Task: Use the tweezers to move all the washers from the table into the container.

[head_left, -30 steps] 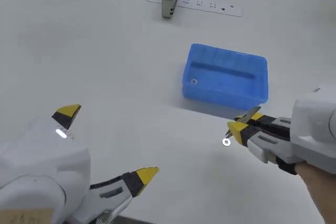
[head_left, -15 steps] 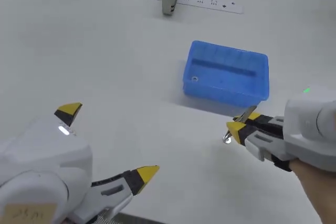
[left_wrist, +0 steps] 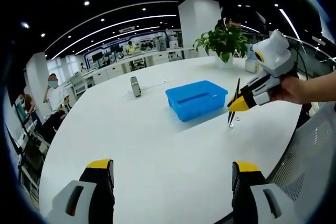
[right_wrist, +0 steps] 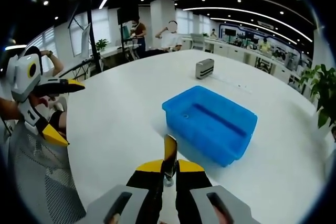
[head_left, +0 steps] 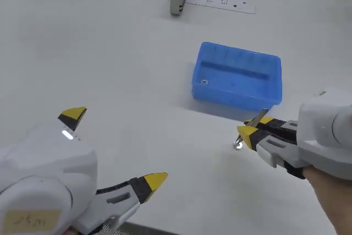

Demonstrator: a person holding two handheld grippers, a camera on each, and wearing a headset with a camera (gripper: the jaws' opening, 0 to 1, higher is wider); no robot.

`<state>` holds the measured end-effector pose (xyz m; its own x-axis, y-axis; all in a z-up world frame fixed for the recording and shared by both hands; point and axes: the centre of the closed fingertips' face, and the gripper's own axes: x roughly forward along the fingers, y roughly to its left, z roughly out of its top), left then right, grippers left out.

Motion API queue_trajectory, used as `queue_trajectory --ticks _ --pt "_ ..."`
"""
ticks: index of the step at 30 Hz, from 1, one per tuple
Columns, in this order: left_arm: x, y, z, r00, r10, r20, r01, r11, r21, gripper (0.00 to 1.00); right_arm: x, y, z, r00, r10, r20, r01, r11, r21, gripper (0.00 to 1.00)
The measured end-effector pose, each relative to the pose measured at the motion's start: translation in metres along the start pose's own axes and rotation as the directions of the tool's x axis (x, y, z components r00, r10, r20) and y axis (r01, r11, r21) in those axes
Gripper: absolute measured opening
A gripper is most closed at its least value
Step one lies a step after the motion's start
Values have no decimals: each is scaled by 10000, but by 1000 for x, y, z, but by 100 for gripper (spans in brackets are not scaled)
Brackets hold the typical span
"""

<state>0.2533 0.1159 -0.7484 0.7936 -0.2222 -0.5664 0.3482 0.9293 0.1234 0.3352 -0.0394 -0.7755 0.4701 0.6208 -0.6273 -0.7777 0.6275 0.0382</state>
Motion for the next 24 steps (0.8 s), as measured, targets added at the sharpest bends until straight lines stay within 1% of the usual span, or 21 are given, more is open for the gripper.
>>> queue_trajectory --ticks 9,12,14,24 --pt "0 -1 0 10000 -40 -6 40 10000 1 95 -10 -1 21 9994 -17 334 24 9998 -221 4" --pt "0 -3 2 9998 -173 133 174 9998 -79 96 -13 -1 27 9988 10 484 -1 9998 -199 4" --pt "0 -2 1 9999 -137 78 137 9999 -37 96 -15 -1 31 9983 17 580 -6 9998 -199 4" --pt "-1 -3 1 9999 -135 69 135 9999 -24 96 -21 -4 58 9930 -60 1182 94 9996 -278 4"
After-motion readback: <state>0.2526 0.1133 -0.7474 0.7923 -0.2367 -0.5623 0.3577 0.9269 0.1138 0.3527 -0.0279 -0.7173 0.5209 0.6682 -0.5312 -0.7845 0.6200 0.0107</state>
